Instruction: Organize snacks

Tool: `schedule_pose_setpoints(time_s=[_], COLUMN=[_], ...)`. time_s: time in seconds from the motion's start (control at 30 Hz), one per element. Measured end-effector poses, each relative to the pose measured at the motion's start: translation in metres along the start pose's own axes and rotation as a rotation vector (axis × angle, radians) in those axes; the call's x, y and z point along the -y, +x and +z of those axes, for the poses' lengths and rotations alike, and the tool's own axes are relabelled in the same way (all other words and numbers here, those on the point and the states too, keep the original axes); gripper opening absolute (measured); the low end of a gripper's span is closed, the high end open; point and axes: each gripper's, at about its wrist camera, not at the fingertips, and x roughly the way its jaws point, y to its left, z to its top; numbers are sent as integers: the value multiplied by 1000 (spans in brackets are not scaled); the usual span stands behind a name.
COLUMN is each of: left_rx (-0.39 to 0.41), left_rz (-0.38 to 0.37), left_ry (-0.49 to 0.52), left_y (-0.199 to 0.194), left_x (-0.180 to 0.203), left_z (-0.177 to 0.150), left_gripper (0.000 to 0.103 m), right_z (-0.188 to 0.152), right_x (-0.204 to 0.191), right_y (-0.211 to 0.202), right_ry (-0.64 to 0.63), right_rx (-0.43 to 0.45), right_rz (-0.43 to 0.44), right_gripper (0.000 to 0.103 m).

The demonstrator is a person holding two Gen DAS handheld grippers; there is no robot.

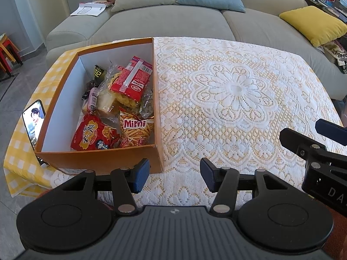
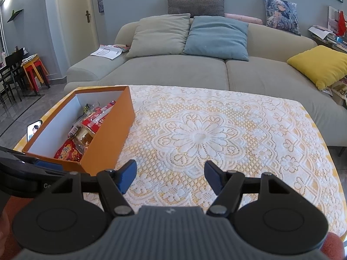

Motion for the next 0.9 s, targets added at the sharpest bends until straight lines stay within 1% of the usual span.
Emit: schedule_pose_setpoints(time_s=[0.9], left_rx=[8], left_rz=[0], left_ry=[4], left_y=[-2], left_x=[0], left_z=[0], left_gripper=[64], right_z=[-1], right_x=[-3], right_y=[1], right_ry=[1], right_rx=[-8], right_rz=[4], right_gripper=[68])
